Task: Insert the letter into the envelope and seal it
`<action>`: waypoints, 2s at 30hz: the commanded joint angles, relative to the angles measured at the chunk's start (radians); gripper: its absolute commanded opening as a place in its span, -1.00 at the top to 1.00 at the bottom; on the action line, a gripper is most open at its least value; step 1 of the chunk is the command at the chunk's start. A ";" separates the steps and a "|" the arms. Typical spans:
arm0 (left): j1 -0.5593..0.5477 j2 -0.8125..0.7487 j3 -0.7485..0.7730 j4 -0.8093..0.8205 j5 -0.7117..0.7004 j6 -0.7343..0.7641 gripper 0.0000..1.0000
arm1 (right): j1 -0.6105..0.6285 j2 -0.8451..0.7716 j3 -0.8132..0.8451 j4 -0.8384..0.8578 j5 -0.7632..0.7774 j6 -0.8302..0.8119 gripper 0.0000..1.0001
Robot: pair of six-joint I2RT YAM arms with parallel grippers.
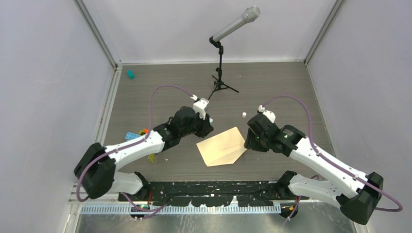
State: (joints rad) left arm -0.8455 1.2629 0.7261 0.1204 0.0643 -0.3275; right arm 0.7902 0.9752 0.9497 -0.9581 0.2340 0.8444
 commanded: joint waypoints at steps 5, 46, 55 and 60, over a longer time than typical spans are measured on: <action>0.077 0.288 0.279 -0.323 -0.017 -0.011 1.00 | -0.018 -0.009 -0.295 0.197 -0.032 0.191 0.63; -0.038 0.364 0.158 -0.403 0.017 -0.178 1.00 | -0.253 0.328 -0.292 0.603 -0.275 0.078 0.99; -0.047 0.352 0.115 -0.286 0.084 -0.243 1.00 | -0.268 0.414 -0.230 0.642 -0.342 0.068 0.99; -0.047 0.383 0.104 -0.224 0.112 -0.282 1.00 | -0.270 0.430 -0.241 0.674 -0.386 0.074 0.99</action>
State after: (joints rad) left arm -0.8902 1.6268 0.8459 -0.1848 0.1345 -0.5652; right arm 0.5259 1.3956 0.6868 -0.3359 -0.0986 0.9260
